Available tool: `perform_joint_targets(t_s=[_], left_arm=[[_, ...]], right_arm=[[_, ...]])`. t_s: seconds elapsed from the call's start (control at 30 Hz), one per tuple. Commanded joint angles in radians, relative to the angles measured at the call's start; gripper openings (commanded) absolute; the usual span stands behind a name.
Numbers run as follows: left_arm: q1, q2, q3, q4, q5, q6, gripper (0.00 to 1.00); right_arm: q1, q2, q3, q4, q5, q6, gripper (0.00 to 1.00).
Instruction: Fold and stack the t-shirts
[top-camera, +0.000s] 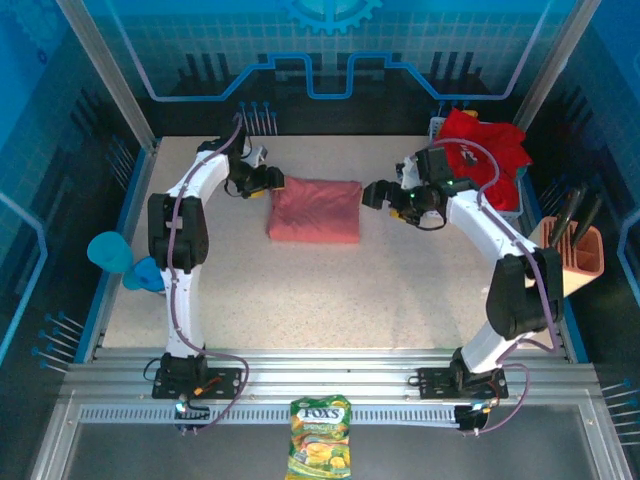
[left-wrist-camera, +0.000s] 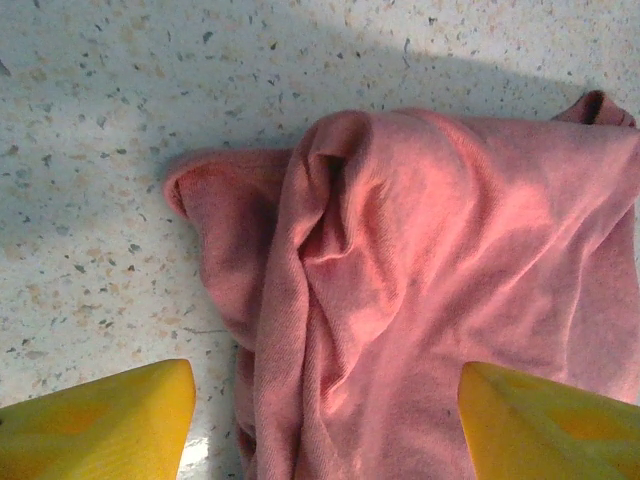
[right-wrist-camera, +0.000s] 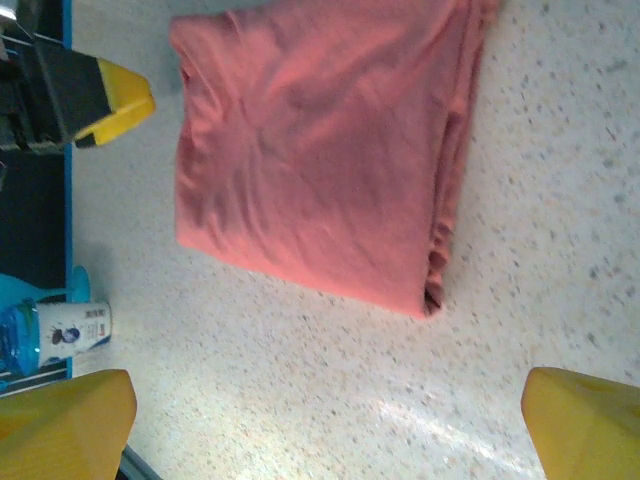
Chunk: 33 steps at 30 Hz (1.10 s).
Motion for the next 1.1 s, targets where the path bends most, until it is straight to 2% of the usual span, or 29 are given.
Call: perform_joint_targets(t_s=[0.0, 0.4, 0.6, 0.8, 1.07], left_arm=[[0.000, 0.020, -0.002, -0.043, 0.031, 0.021, 0.71], [-0.006, 0.035, -0.090, -0.014, 0.116, -0.035, 0.70], [-0.017, 0.067, -0.074, -0.028, 0.119, -0.039, 0.68], [-0.019, 0.099, -0.068, -0.011, 0.176, -0.057, 0.66], [-0.029, 0.131, -0.024, -0.022, 0.244, -0.065, 0.57]], right_arm=[[0.004, -0.060, -0.050, -0.040, 0.034, -0.024, 1.00], [0.003, -0.125, -0.102, -0.062, 0.052, -0.037, 1.00], [0.003, -0.138, -0.119, -0.059, 0.056, -0.038, 1.00], [-0.002, -0.142, -0.128, -0.062, 0.058, -0.043, 1.00], [-0.011, -0.139, -0.134, -0.060, 0.057, -0.048, 1.00]])
